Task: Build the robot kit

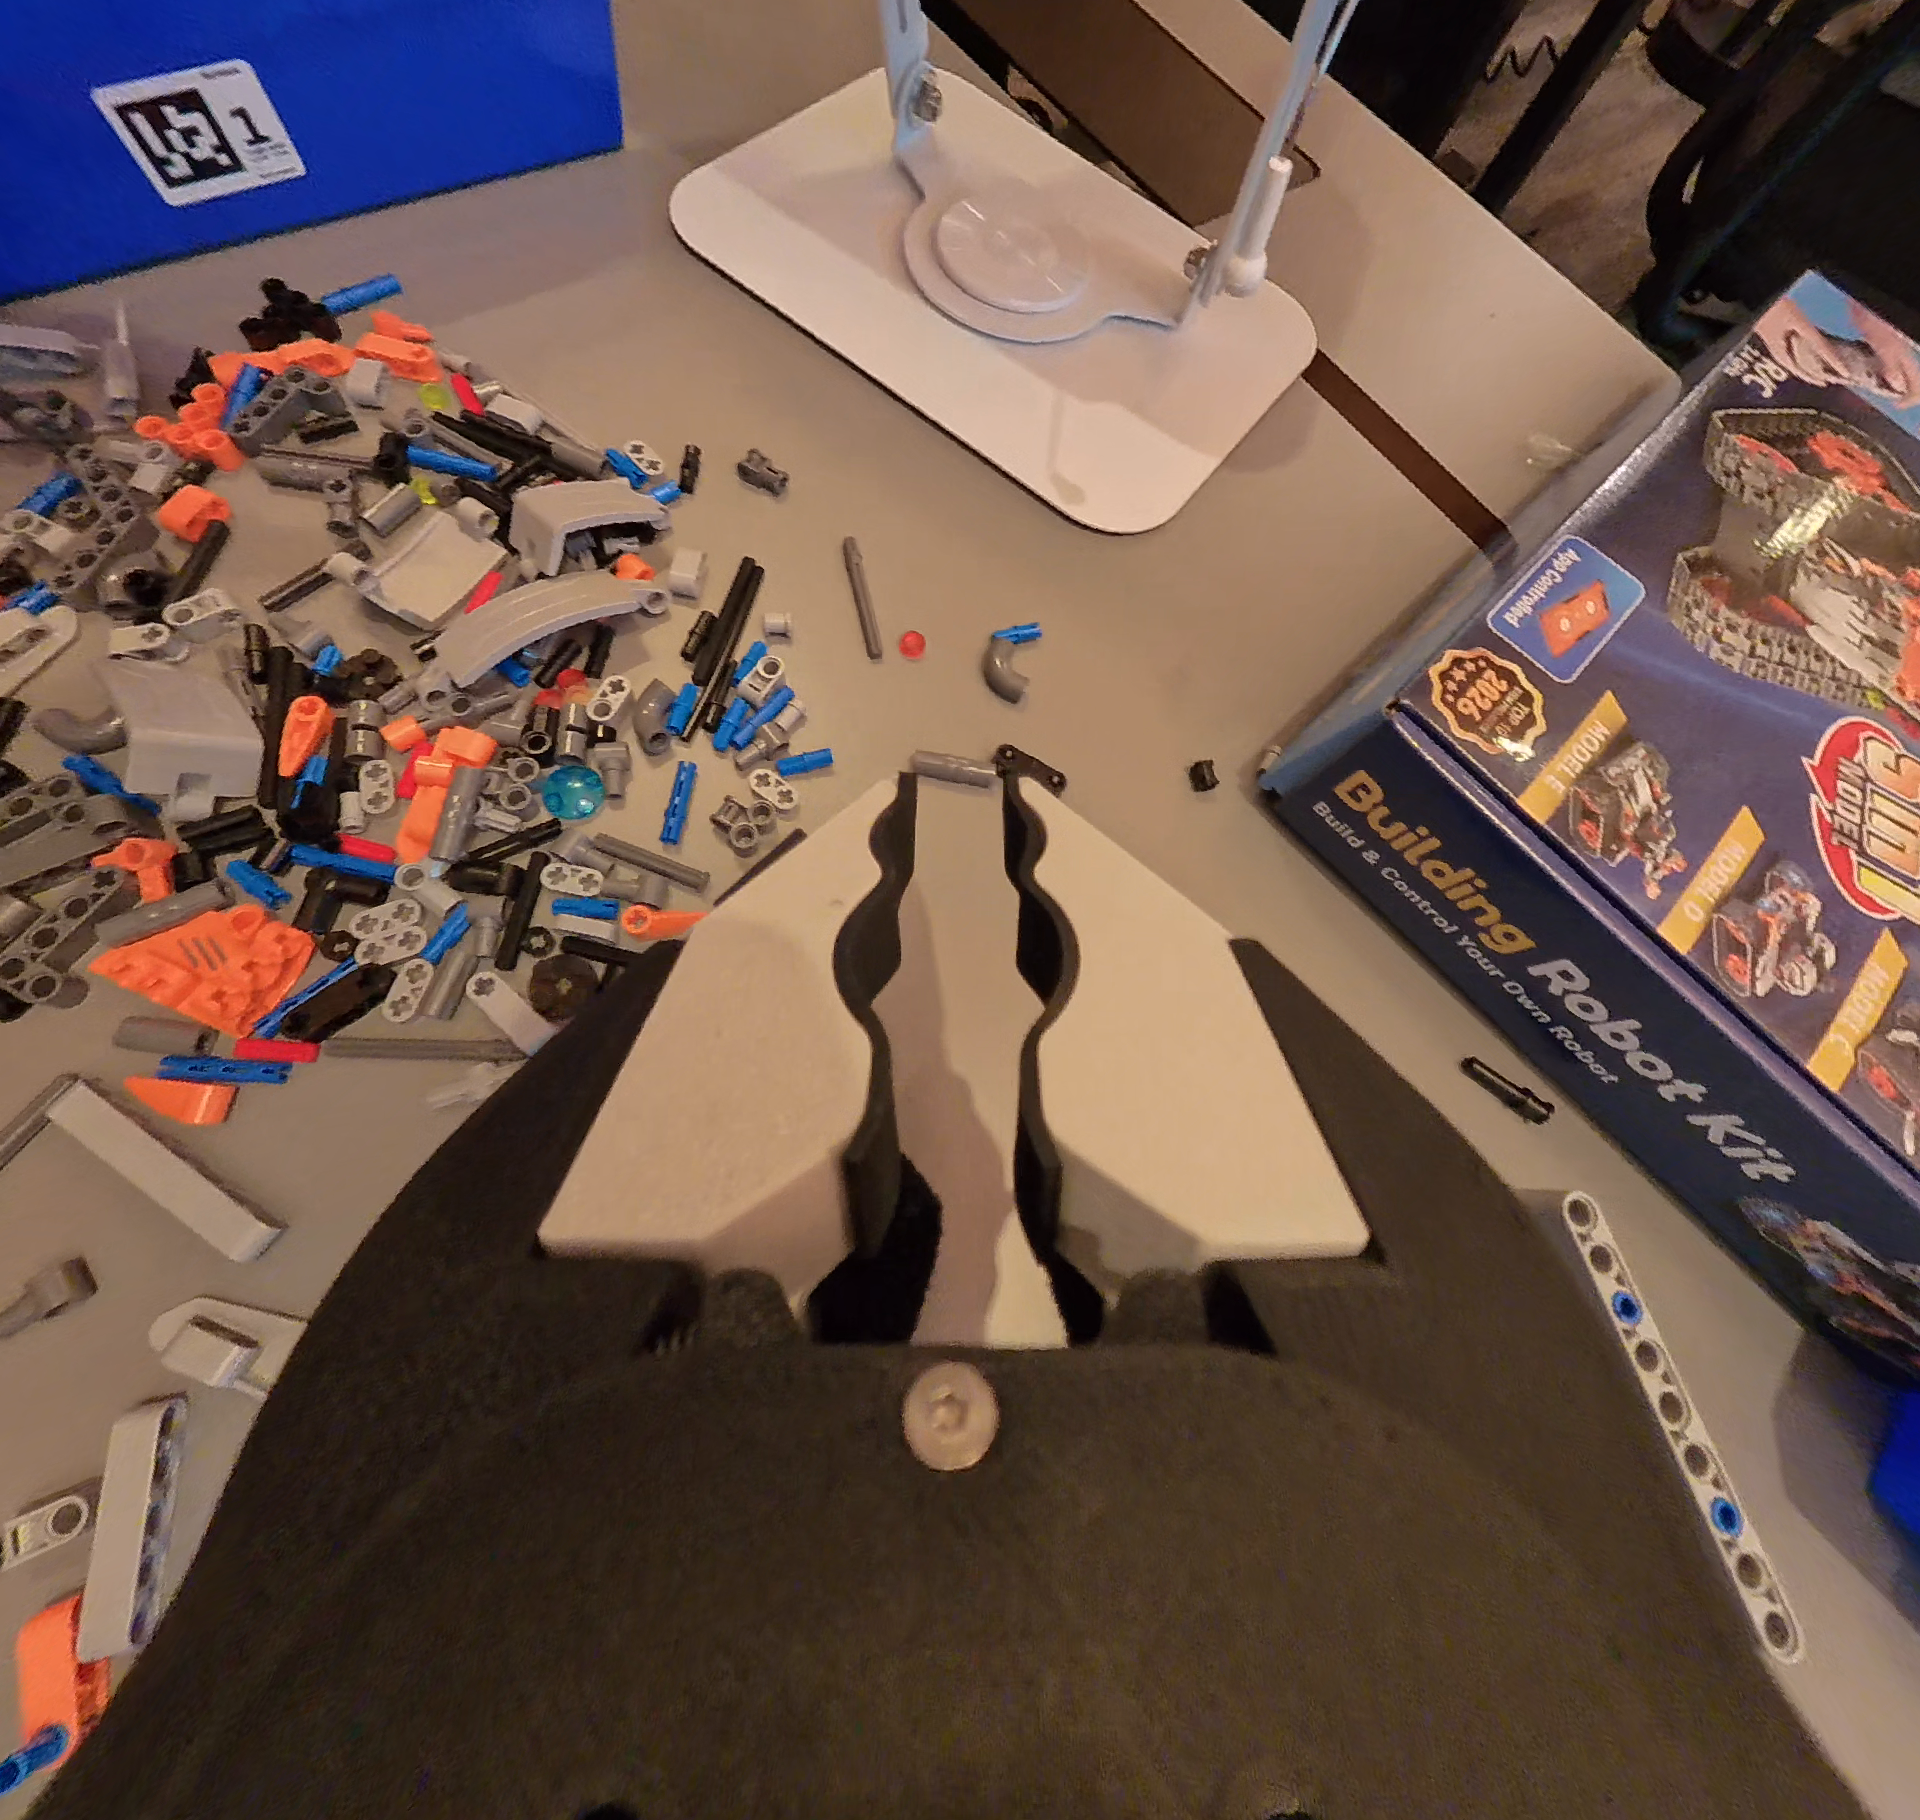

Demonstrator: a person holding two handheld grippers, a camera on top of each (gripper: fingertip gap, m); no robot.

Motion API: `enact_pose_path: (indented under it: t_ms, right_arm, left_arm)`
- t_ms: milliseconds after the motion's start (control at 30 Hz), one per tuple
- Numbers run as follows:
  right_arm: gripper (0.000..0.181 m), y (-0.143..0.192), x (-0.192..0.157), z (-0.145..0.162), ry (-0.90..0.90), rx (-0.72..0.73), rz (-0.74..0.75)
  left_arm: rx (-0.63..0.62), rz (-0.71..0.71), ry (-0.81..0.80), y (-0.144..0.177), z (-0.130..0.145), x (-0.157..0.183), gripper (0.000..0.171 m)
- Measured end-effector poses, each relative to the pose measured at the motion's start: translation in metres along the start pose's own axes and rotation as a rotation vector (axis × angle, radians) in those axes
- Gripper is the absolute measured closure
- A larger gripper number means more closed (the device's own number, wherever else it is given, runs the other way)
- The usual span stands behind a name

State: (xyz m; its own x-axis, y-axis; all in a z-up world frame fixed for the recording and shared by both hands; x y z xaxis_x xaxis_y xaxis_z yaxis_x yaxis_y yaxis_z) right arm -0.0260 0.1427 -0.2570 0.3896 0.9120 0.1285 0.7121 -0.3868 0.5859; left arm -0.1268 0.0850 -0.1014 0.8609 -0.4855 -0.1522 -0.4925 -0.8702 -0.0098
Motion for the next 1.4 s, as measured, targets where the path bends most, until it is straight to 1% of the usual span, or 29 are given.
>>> enact_pose_path:
  t_ms: [133,233,433,567,800,933,1167,1400]
  right_arm:
    - [0.164,-0.001,0.01,0.006,-0.022,-0.047,0.035]
    - [0.163,-0.003,0.006,0.004,-0.032,-0.052,0.011]
    - [0.164,-0.013,-0.014,-0.001,0.004,-0.085,-0.059]
    - [0.167,-0.023,-0.027,0.003,0.021,-0.144,-0.124]
    - [0.17,-0.037,-0.047,0.011,0.057,-0.221,-0.201]
    - [0.173,-0.035,-0.063,0.014,0.105,-0.238,-0.277]
    - [0.173,-0.029,-0.086,0.028,0.17,-0.294,-0.396]
    - [0.174,-0.023,-0.114,0.021,0.247,-0.25,-0.496]
  left_arm:
    - [0.004,0.004,0.008,0.001,-0.001,-0.001,0.16]
    - [0.01,0.002,0.009,0.002,-0.003,-0.001,0.16]
    - [0.027,-0.01,0.031,0.009,-0.011,-0.007,0.16]
    - [0.06,-0.022,0.035,0.018,-0.021,-0.012,0.16]
    - [0.057,-0.002,0.06,0.018,-0.019,-0.012,0.16]
    - [0.048,0.003,0.061,0.017,-0.018,-0.011,0.159]
    - [0.034,0.015,0.063,0.015,-0.015,-0.01,0.159]
    - [0.023,0.019,0.058,0.012,-0.012,-0.008,0.159]
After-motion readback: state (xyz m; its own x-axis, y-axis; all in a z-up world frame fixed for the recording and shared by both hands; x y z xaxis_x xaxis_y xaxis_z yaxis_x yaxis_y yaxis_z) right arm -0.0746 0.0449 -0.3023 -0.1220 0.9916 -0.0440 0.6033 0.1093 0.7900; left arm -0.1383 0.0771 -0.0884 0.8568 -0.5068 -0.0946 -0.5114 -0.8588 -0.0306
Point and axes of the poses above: each gripper's, where its closed fingertips meet, y back along the fingers, z out of its underside, x = y × z across the jaws, the point moved 1 cm from there along y, back along the fingers, and after that the axes turned 3 degrees about -z, right-handed, at the moved point
